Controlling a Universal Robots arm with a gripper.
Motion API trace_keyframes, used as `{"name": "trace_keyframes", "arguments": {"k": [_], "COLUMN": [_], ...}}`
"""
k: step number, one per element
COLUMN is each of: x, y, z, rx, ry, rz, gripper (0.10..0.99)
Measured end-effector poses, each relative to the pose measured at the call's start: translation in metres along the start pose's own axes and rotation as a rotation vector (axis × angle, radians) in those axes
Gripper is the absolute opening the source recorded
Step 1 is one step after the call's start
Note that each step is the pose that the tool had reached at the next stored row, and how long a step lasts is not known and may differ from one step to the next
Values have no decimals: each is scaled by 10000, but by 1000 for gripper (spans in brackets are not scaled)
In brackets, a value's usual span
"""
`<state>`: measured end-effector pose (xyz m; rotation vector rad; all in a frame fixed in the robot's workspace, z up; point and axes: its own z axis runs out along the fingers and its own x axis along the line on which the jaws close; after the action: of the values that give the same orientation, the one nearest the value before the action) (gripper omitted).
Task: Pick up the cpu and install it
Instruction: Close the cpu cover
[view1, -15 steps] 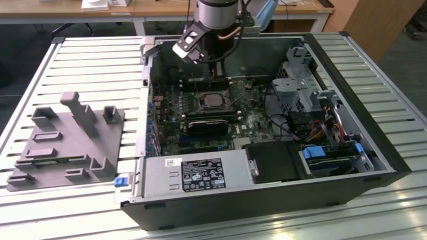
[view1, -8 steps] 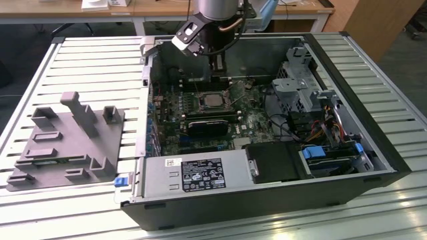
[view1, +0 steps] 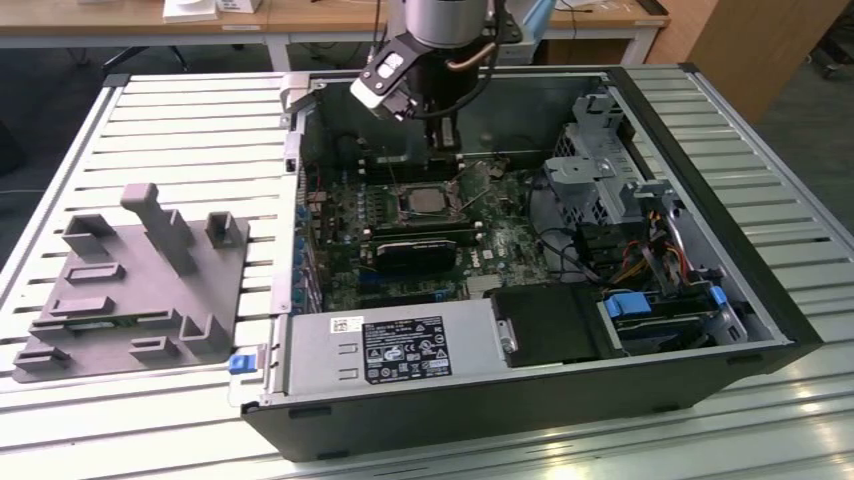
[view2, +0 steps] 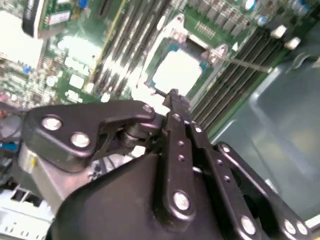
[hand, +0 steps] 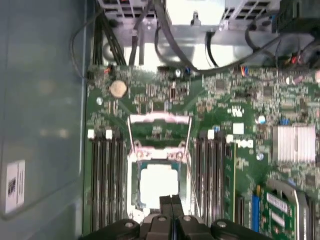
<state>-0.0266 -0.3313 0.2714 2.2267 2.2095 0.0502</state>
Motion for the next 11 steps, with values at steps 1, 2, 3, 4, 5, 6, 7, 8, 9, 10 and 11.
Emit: {"name": "trace_keyframes", "arguments": {"k": [1,2,3,4,5,6,7,8,9,10,11], "x": [0,0,1,4,8,11,13,16,19,23,29], "y": [37,73,109,143,179,210,240,271,297,320,340], "z": [3,6,9,12,14,17,19,20,22,25,29], "rx": [2,2,2,2,2,2,2,3,4,5,5], "ry": [0,0,0,0,0,0,0,0,-1,-1,1], "rz": [-2,0,-1,-2,-1,0,-2,-2,0,-1,-1], "gripper": [106,106,106,106,106,106,106,106,106,106,106]}}
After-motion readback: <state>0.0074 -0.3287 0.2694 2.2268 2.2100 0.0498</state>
